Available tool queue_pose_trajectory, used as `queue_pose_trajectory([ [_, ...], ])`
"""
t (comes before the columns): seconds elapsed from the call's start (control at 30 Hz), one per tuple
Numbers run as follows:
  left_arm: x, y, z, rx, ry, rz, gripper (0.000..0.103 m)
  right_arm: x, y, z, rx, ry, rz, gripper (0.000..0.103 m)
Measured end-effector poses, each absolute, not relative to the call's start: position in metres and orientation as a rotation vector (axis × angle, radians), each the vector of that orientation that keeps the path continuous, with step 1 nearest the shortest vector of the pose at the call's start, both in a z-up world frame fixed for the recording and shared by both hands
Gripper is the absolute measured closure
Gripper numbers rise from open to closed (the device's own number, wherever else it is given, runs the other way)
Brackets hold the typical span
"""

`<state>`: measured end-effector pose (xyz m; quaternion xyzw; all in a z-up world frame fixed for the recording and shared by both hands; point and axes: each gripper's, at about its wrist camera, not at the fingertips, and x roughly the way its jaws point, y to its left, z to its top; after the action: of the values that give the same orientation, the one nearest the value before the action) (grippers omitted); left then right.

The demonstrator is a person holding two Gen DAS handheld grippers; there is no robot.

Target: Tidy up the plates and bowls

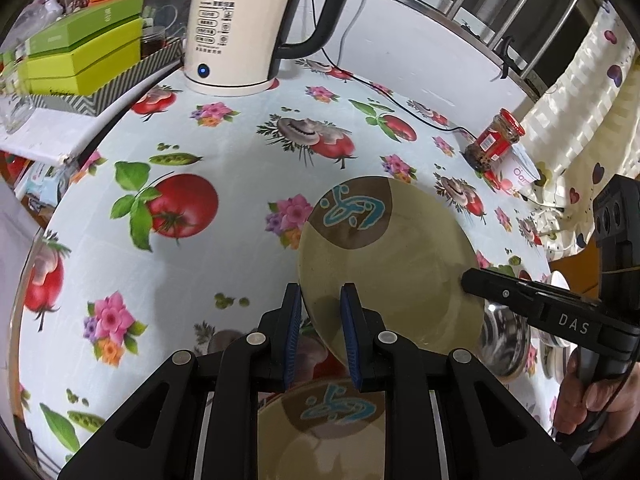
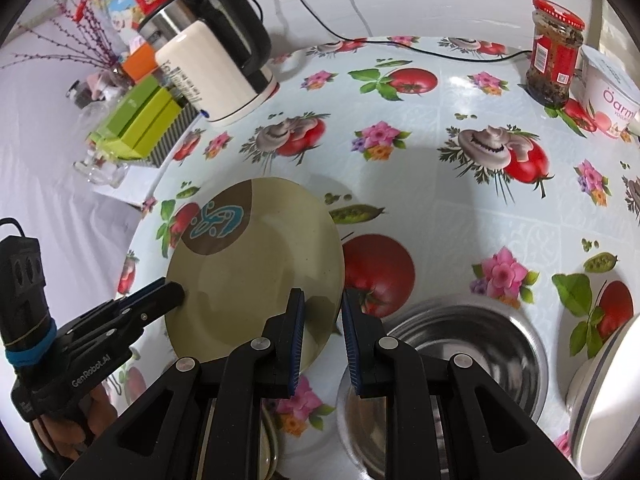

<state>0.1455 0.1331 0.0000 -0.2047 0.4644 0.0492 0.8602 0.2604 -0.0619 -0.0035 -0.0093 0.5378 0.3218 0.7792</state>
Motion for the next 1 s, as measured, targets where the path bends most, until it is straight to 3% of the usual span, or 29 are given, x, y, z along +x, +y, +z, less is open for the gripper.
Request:
queue_pose_trajectory([
  [1.0, 0.063, 0.141, -0.011, -0.478, 0.975, 0.164, 0.082, 0.182, -0.054, -0.016, -0.066, 1.194, 0.756, 0.085],
])
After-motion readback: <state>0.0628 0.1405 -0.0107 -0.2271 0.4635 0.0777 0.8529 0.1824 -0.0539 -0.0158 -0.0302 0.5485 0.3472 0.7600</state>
